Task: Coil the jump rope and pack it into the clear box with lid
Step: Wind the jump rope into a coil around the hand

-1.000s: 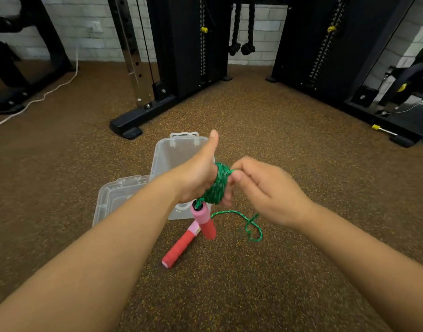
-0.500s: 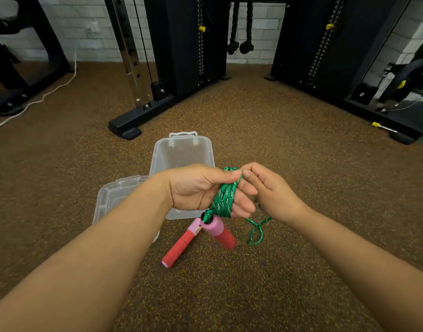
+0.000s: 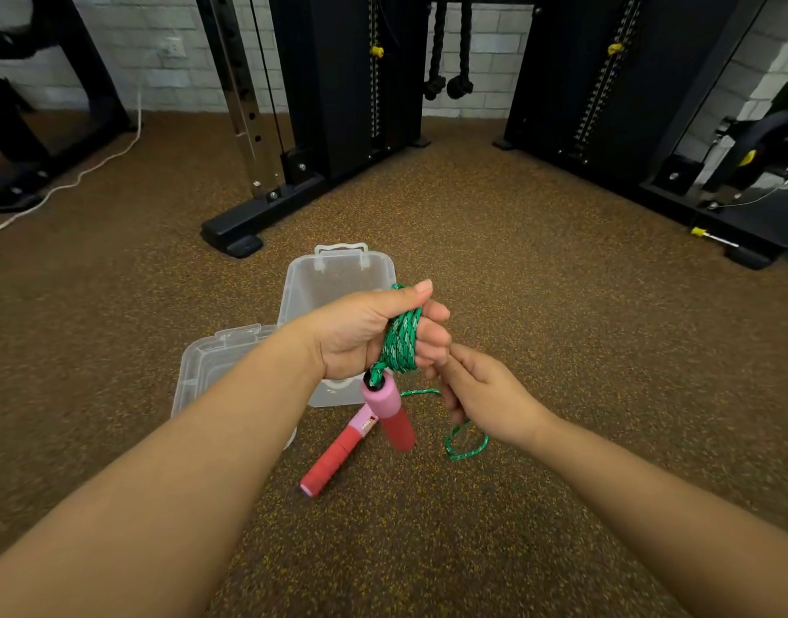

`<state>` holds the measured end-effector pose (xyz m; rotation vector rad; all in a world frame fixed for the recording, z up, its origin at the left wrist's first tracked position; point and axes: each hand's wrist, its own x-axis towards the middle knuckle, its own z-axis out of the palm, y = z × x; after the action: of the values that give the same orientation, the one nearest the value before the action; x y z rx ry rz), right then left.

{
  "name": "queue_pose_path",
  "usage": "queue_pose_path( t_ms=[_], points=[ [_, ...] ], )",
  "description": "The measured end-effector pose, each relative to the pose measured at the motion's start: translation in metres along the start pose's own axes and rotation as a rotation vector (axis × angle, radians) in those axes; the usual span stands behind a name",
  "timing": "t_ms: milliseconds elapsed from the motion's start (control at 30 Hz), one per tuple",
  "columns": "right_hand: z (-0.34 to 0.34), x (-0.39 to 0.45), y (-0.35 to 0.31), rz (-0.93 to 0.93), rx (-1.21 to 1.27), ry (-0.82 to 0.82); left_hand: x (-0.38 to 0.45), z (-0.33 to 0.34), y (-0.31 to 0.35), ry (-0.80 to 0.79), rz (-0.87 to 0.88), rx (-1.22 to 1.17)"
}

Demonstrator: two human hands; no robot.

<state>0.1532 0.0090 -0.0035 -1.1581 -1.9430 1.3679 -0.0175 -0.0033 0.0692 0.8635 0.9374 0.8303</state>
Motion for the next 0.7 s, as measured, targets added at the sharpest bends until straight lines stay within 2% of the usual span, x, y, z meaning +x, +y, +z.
queue_pose_path(
  t_ms=[167,367,500,600,700],
  points=[
    [0.005,-0.011,0.003,-0.057,-0.183,-0.064,0.002,-0.007,0.002,0.086,0.071,0.031],
    [0.003,-0.019,0.001,-0.181,-0.456,-0.061,0.003,-0.012,0.003,0.266,0.155,-0.067],
    [0.004,-0.023,-0.003,-0.378,-0.775,-0.102,0.005,-0.014,0.004,0.307,0.148,-0.104],
    [0.009,-0.028,-0.012,-0.569,-0.844,-0.137,0.007,-0.013,0.001,0.312,0.122,-0.093],
    [0.012,-0.030,-0.028,-0.671,-0.867,-0.161,0.009,-0.013,-0.004,0.300,0.064,-0.026]
  ],
)
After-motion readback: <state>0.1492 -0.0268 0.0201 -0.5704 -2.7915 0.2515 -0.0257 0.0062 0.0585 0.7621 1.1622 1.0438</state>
